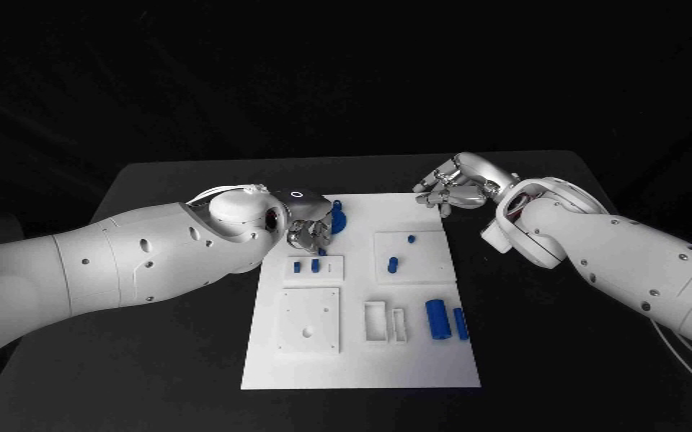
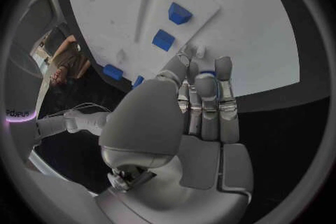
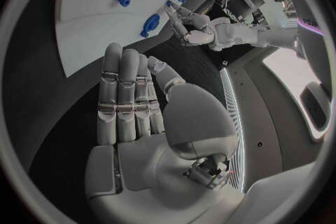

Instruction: Assemble the parts on the task board

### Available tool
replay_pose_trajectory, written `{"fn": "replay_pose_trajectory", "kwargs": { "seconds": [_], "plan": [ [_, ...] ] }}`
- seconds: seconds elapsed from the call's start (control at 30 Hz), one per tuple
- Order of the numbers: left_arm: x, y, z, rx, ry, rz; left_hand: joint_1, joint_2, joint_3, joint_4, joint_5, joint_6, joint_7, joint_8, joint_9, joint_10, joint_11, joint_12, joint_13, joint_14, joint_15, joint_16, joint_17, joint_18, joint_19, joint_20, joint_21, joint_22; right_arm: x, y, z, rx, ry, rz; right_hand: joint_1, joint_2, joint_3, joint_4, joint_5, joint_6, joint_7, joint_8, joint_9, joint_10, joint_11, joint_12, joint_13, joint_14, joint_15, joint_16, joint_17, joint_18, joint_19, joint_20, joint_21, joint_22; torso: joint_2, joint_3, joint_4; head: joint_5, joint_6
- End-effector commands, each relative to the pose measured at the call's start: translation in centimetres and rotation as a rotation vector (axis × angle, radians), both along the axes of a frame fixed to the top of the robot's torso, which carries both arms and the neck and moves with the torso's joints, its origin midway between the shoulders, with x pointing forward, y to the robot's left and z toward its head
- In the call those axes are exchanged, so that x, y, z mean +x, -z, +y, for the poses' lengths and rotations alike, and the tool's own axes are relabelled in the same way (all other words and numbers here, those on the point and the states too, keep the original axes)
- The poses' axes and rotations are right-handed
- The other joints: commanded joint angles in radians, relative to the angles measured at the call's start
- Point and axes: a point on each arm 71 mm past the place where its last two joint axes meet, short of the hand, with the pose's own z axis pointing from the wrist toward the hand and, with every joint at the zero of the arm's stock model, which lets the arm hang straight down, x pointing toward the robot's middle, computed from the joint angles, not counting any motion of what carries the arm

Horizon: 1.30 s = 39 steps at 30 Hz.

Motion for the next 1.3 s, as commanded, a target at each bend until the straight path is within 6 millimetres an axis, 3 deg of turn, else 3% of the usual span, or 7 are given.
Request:
{"fn": "replay_pose_trajectory", "kwargs": {
  "seconds": [0.03, 0.73, 1.3],
  "plan": [
    [0.1, 0.0, -0.1, 0.013, -0.003, -0.014, 0.002, 0.009, 0.001, 0.007, 0.005, 0.003, -0.002, -0.001, 0.000, -0.011, -0.001, 0.012, 0.001, -0.008, 0.000, 0.005, 0.001, -0.004, -0.004, 0.004, 0.005, 0.021, 0.0, 0.0, 0.0, 0.005, -0.009, 0.009, -0.008, 0.001, -0.003, 0.003, 0.007, -0.008, 0.001, -0.003, -0.001, 0.044, -0.004, -0.006, 0.001, -0.006, 0.001, 0.004, -0.003, -0.001, -0.009, -0.001, -0.007, 0.002, -0.001, -0.0001, 0.0000, 0.001, 0.002],
    [0.0, 0.4, -1.1, 0.024, 0.024, 0.003, -0.010, -0.011, -0.018, 0.040, -0.004, -0.014, -0.003, -0.001, -0.001, -0.021, -0.003, 0.080, 0.013, -0.011, 0.001, 0.038, 0.011, -0.006, 0.004, 0.006, 0.000, 0.019, 0.0, 0.0, 0.2, 0.008, -0.015, 0.013, -0.012, 0.002, -0.009, 0.004, 0.007, -0.009, 0.000, -0.003, -0.001, 0.044, -0.004, -0.006, 0.003, -0.005, 0.001, 0.006, -0.006, -0.002, -0.006, 0.000, -0.011, 0.003, 0.001, 0.0006, -0.0003, -0.007, 0.003],
    [-0.4, 1.3, -2.0, 0.078, 0.051, 0.002, -0.007, -0.016, -0.006, 0.034, 0.010, -0.029, 0.000, -0.002, -0.001, -0.022, -0.003, 0.148, 0.025, 0.000, 0.003, 0.076, 0.051, 0.002, 0.008, 0.011, 0.020, 0.022, -0.1, 0.0, 0.2, 0.011, -0.016, 0.013, -0.016, 0.005, -0.017, 0.004, 0.010, -0.010, 0.000, -0.003, -0.001, 0.044, -0.005, -0.006, 0.007, -0.006, 0.000, 0.010, -0.011, -0.003, -0.001, 0.000, -0.021, 0.004, 0.000, -0.0003, 0.0004, -0.012, 0.003]
  ]
}}
